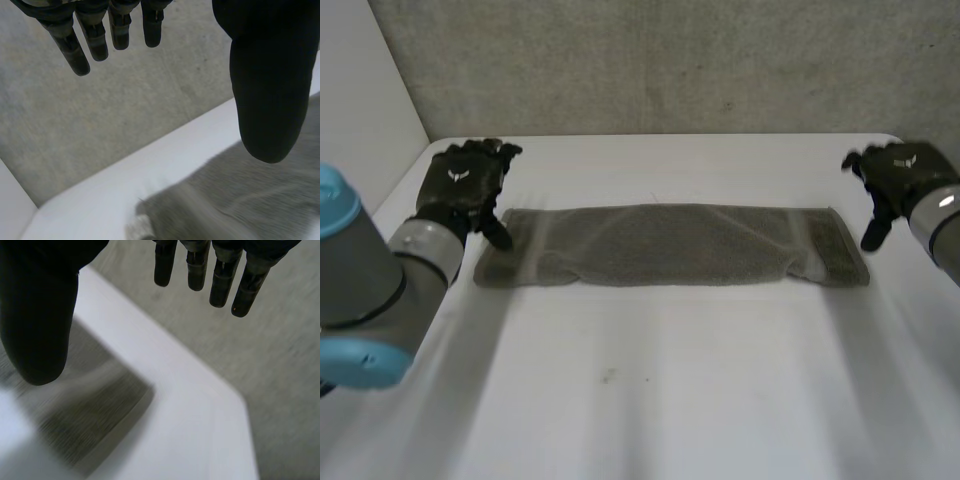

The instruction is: Fold the towel.

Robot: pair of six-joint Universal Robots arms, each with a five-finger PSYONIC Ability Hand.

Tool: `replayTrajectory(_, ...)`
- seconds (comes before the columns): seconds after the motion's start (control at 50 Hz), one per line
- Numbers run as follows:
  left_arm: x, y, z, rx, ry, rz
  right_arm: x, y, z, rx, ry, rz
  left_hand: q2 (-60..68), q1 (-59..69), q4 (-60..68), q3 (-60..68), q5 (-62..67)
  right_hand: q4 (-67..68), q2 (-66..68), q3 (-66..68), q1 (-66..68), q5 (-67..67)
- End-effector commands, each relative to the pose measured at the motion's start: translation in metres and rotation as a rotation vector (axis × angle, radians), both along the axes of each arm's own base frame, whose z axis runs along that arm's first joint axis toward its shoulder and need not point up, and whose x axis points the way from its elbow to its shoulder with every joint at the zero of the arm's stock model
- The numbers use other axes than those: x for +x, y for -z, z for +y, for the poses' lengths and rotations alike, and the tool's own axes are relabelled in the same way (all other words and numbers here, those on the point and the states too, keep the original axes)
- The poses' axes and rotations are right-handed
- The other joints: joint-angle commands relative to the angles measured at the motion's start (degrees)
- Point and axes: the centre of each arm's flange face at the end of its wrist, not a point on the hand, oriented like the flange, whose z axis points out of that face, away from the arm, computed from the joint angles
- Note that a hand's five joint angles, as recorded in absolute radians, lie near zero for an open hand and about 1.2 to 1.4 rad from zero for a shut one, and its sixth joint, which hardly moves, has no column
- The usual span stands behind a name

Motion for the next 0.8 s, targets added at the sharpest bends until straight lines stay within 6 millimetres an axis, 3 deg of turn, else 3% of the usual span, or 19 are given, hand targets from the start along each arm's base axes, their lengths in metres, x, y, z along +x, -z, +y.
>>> replayTrajectory(0.02, 0.008, 0.018, 0.033, 0.072, 0.011, 0.007, -0.011, 0.036, 0.008, 0.124, 0.005, 0.015, 0.55, -0.33, 0.43, 0.38, -1.62, 5.86, 6.19, 6.99, 5.67, 5.57)
replayTrajectory(0.12, 0.009, 0.025, 0.035, 0.062, 0.009, 0.01, -0.01, 0.08, -0.009, 0.113, -0.001, 0.016, 0.55, -0.33, 0.43, 0.38, -1.62, 10.39, 10.73, 11.52, 10.2, 10.1)
replayTrajectory(0.28, 0.009, 0.029, 0.034, 0.055, 0.008, 0.014, -0.018, 0.109, -0.033, 0.071, 0.021, 0.008, 0.55, -0.33, 0.43, 0.38, -1.62, 18.29, 18.62, 19.42, 18.1, 18.0)
replayTrajectory(0.5, 0.009, 0.034, 0.035, 0.068, 0.008, 0.01, -0.022, 0.121, -0.047, 0.068, 0.032, 0.006, 0.55, -0.33, 0.43, 0.38, -1.62, 29.23, 29.56, 30.36, 29.04, 28.94)
replayTrajectory(0.66, 0.01, 0.037, 0.035, 0.076, 0.006, 0.006, -0.021, 0.125, -0.045, 0.084, 0.026, 0.001, 0.55, -0.33, 0.43, 0.38, -1.62, 47.88, 48.21, 49.0, 47.68, 47.59)
replayTrajectory(0.74, 0.011, 0.037, 0.035, 0.078, 0.003, 0.007, -0.019, 0.123, -0.044, 0.085, 0.003, -0.007, 0.55, -0.33, 0.43, 0.38, -1.62, 48.92, 49.26, 50.05, 48.73, 48.63)
replayTrajectory(0.78, 0.01, 0.037, 0.035, 0.078, 0.004, 0.007, -0.017, 0.122, -0.044, 0.086, -0.022, -0.016, 0.55, -0.33, 0.43, 0.38, -1.62, 66.08, 66.41, 67.2, 65.88, 65.79)
replayTrajectory(0.8, 0.01, 0.038, 0.035, 0.08, 0.004, 0.006, -0.017, 0.122, -0.044, 0.086, -0.022, -0.016, 0.55, -0.33, 0.43, 0.38, -1.62, 66.19, 66.52, 67.31, 66.0, 65.9)
